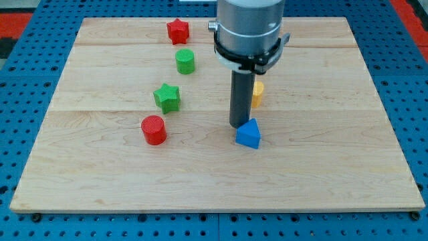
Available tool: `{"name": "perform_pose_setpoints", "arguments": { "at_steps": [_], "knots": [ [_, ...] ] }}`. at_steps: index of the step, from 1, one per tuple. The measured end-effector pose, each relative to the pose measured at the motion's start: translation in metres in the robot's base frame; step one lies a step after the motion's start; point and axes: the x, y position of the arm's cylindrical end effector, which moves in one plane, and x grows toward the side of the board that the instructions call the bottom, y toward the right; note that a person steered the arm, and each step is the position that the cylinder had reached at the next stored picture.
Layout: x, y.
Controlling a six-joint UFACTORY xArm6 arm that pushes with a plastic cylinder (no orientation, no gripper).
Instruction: Move green circle towards left
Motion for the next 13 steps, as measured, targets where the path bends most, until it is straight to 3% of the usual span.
{"name": "perform_pose_setpoints", "arguments": {
  "at_steps": [5, 7, 8, 10, 12, 13],
  "knots": [
    [0.017, -0.048],
    [0.013, -0.028],
    [-0.003, -0.010],
    [-0.032, -0.052],
    [-0.119, -0.042],
    [-0.141, -0.043]
  ]
}}
